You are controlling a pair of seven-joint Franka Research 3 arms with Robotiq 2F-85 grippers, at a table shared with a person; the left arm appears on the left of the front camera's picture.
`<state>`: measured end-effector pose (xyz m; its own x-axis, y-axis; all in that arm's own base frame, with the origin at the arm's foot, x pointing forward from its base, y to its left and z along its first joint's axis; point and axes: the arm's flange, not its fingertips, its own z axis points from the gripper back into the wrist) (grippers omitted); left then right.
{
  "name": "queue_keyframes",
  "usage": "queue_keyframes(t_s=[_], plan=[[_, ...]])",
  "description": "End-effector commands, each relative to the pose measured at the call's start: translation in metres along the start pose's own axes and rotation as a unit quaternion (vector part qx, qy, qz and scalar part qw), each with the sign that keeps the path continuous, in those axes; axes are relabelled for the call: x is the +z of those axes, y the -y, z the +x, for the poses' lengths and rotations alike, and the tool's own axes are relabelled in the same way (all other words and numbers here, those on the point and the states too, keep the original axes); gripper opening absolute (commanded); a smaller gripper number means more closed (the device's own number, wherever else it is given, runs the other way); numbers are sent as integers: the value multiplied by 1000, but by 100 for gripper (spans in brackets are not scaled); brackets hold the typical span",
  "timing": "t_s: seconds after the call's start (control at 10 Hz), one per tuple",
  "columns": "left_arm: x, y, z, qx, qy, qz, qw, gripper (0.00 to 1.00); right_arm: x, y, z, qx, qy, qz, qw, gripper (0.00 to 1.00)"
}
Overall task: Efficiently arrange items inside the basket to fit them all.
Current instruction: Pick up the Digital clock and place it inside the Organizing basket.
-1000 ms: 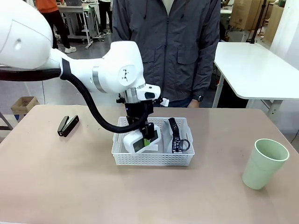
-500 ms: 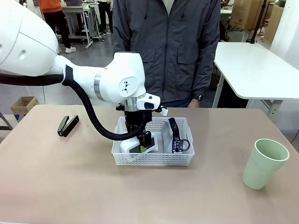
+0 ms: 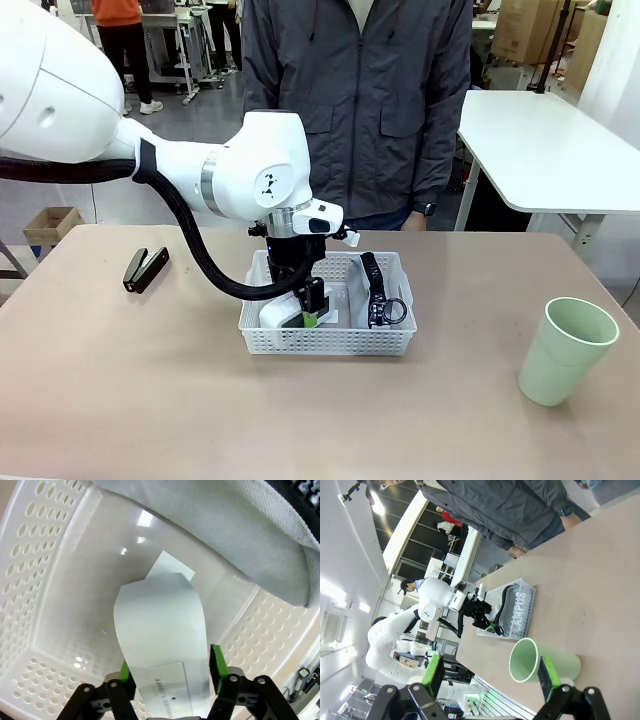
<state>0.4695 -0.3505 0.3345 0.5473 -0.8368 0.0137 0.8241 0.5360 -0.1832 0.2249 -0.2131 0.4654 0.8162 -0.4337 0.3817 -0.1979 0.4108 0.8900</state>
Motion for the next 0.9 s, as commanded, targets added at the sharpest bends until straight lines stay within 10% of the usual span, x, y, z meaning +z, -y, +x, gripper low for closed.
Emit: queue_keyframes(t_s=[0.0, 0.5, 0.8], plan=[[4, 3, -5, -1, 12, 16, 1000, 100, 0, -1, 3, 14, 7, 9, 1000, 100], [119, -19, -53, 74, 128, -62, 987, 100, 0, -1, 3, 14, 7, 9, 1000, 100], [210, -51, -179, 168, 336, -118, 919, 100, 0, -1, 3, 14, 7, 9, 1000, 100]])
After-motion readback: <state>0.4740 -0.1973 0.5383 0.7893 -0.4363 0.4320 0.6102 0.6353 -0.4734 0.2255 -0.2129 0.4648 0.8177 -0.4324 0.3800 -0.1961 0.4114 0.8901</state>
